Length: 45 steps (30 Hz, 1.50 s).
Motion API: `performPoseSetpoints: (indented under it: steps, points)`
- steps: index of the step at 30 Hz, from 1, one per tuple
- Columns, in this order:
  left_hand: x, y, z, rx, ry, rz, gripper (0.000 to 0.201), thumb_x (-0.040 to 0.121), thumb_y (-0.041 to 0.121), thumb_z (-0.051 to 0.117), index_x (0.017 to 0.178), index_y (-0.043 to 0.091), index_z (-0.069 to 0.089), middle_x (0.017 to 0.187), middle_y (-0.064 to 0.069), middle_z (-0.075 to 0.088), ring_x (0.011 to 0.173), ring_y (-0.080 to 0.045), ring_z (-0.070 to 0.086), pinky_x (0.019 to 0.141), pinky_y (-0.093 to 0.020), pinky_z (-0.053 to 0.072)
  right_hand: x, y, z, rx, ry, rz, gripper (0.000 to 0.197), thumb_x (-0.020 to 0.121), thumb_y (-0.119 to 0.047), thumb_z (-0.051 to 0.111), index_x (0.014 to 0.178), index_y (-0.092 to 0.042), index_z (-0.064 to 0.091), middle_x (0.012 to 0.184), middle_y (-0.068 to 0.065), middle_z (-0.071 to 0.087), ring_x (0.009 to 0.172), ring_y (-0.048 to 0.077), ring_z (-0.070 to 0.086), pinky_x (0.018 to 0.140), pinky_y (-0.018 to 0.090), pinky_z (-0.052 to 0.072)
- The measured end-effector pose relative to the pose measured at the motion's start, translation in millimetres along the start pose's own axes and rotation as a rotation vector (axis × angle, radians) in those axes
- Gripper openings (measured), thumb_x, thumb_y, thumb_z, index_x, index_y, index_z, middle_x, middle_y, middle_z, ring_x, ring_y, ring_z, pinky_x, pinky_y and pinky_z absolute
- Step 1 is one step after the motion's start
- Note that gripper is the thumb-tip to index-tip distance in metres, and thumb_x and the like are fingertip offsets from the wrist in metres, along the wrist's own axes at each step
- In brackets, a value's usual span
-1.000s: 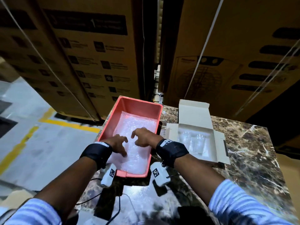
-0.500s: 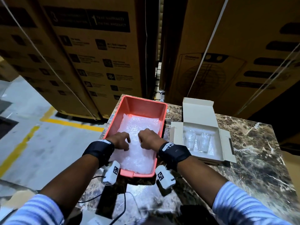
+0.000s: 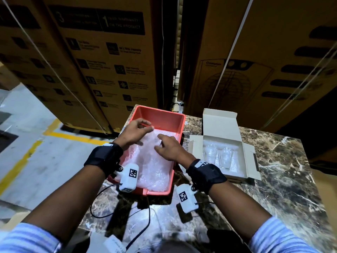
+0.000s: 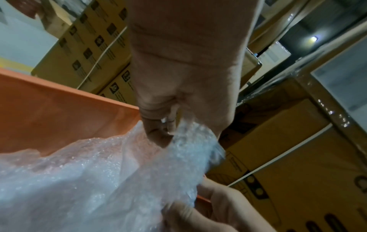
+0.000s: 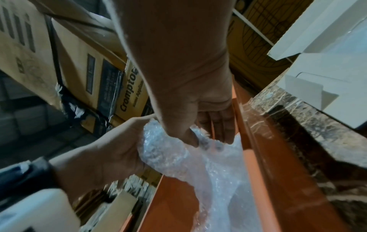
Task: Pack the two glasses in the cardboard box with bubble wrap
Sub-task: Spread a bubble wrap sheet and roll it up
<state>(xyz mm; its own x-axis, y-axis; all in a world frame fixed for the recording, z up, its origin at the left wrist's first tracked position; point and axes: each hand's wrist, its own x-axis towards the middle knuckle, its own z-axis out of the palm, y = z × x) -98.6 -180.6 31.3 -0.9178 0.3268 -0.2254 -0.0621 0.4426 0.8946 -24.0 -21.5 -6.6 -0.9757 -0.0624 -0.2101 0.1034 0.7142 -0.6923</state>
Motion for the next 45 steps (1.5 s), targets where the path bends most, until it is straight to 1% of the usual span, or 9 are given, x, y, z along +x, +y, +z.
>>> performPoseSetpoints:
  steps: [6,11,16,22,24,29,32,37,45]
  points:
    - [-10.5,17.3,-3.7,-0.1,-0.028,0.069,0.064,0.084,0.071,0.051,0.124,0.023,0.066,0.119,0.003,0.067,0.101,-0.014,0.062,0.082,-0.036,0.048,-15.9,12.9,-25.3,0.538,0.126,0.017,0.033,0.102,-0.006,0.043,0.128,-0.014,0.061,0.099,0.011,0.07,0.081,0.018,0.071,0.07,0.032,0.058]
    - [-17.7,18.3,5.4,0.143,-0.206,0.12,0.06,0.089,0.042,0.069,0.141,0.016,0.055,0.128,0.007,0.063,0.118,-0.01,0.058,0.107,-0.039,0.041,-31.9,25.8,-50.3,0.682,0.322,0.109,0.028,0.102,-0.006,0.033,0.102,0.002,0.06,0.086,0.021,0.062,0.071,0.023,0.055,0.058,0.027,0.044]
    - [-17.7,21.3,21.9,0.21,-0.263,0.136,0.024,0.083,0.03,0.083,0.075,0.009,0.074,0.077,-0.008,0.075,0.069,-0.013,0.068,0.066,-0.027,0.052,-50.6,45.0,-70.6,0.733,0.455,0.276,0.031,0.105,-0.025,0.035,0.079,-0.013,0.049,0.068,-0.001,0.047,0.06,0.015,0.046,0.053,0.025,0.034]
    - [-24.9,41.5,58.4,0.02,-0.242,0.134,0.026,0.101,0.025,0.066,0.081,0.009,0.064,0.066,0.007,0.061,0.049,-0.011,0.053,0.049,-0.024,0.045,-105.7,57.8,-95.4,0.791,0.298,0.266,0.086,0.087,-0.086,0.04,0.151,-0.029,0.042,0.152,-0.005,0.028,0.141,0.024,0.029,0.101,0.049,0.049]
    - [-26.6,49.0,74.1,-0.005,-0.249,0.145,0.027,0.103,0.027,0.063,0.082,0.01,0.064,0.069,0.007,0.061,0.045,-0.013,0.05,0.045,-0.024,0.041,-126.3,65.9,-100.8,0.78,0.267,0.213,0.097,0.075,-0.083,0.066,0.152,-0.033,0.033,0.149,-0.004,0.043,0.129,0.017,0.051,0.1,0.044,0.049]
    - [-40.2,74.1,121.7,-0.048,-0.352,0.17,0.025,0.106,0.024,0.057,0.09,0.009,0.07,0.066,0.006,0.057,0.045,-0.009,0.04,0.042,-0.02,0.034,-166.4,86.9,-109.7,0.749,0.315,0.16,0.068,0.086,-0.027,0.083,0.141,-0.025,0.045,0.124,-0.016,0.061,0.1,-0.014,0.063,0.081,0.009,0.049]
    - [-51.0,82.4,149.5,-0.055,-0.411,0.156,0.026,0.102,0.036,0.063,0.083,0.022,0.073,0.065,0.01,0.066,0.056,-0.016,0.048,0.055,-0.027,0.037,-185.4,100.8,-113.0,0.756,0.39,0.183,0.039,0.093,-0.013,0.074,0.13,-0.017,0.061,0.12,0.0,0.073,0.099,0.002,0.072,0.08,0.019,0.056]
    - [-65.6,80.1,184.4,0.029,-0.604,-0.091,0.046,0.08,0.036,0.088,0.114,0.015,0.067,0.095,-0.008,0.079,0.073,-0.019,0.066,0.059,-0.026,0.051,-237.1,143.8,-113.2,0.781,0.492,0.341,0.061,0.094,-0.043,0.071,0.146,-0.021,0.048,0.141,-0.008,0.05,0.122,0.015,0.056,0.102,0.036,0.047]
    - [-85.5,48.9,227.0,-0.045,-0.653,-0.202,0.029,0.089,0.006,0.075,0.064,0.019,0.072,0.064,-0.002,0.058,0.055,-0.012,0.054,0.064,-0.029,0.055,-315.7,230.2,-95.4,0.767,0.416,0.692,0.074,0.095,-0.069,0.046,0.146,-0.015,0.052,0.146,0.007,0.053,0.129,0.028,0.056,0.112,0.047,0.042]
